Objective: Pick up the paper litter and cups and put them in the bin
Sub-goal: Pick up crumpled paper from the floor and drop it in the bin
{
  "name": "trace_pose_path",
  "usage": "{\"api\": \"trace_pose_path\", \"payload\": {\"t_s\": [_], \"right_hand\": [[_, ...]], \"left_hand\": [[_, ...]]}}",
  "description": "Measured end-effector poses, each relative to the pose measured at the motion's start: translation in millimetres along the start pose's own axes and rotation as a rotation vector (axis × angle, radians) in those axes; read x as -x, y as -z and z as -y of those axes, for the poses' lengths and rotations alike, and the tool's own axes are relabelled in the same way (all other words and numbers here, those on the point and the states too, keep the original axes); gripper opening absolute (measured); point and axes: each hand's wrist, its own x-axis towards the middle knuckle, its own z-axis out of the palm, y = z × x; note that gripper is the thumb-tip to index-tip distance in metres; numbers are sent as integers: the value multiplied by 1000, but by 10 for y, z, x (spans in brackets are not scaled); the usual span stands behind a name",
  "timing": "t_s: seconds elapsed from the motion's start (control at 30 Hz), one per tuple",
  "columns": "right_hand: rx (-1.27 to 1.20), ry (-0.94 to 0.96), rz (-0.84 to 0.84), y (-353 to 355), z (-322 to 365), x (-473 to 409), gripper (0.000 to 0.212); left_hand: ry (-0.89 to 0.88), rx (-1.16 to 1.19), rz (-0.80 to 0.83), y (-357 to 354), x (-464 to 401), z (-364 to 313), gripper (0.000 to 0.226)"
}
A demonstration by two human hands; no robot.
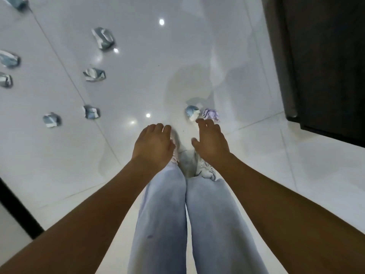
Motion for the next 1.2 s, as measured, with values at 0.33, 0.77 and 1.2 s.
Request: {"api": "trace_pose_path", "payload": {"t_s": [0.33, 0.77, 1.2], "right_hand": [[63, -6, -73, -1184, -230, -1712, 59], [9, 39, -75, -1417, -257, -2122, 74], [-308, 300, -176, -777, -12, -1175, 94]], "left_hand": [[-1, 14, 40, -1160, -1124, 606, 37], [-35, 120, 16, -1384, -1709, 633, 38], [-81, 241, 90, -743, -1348, 130, 30]]}}
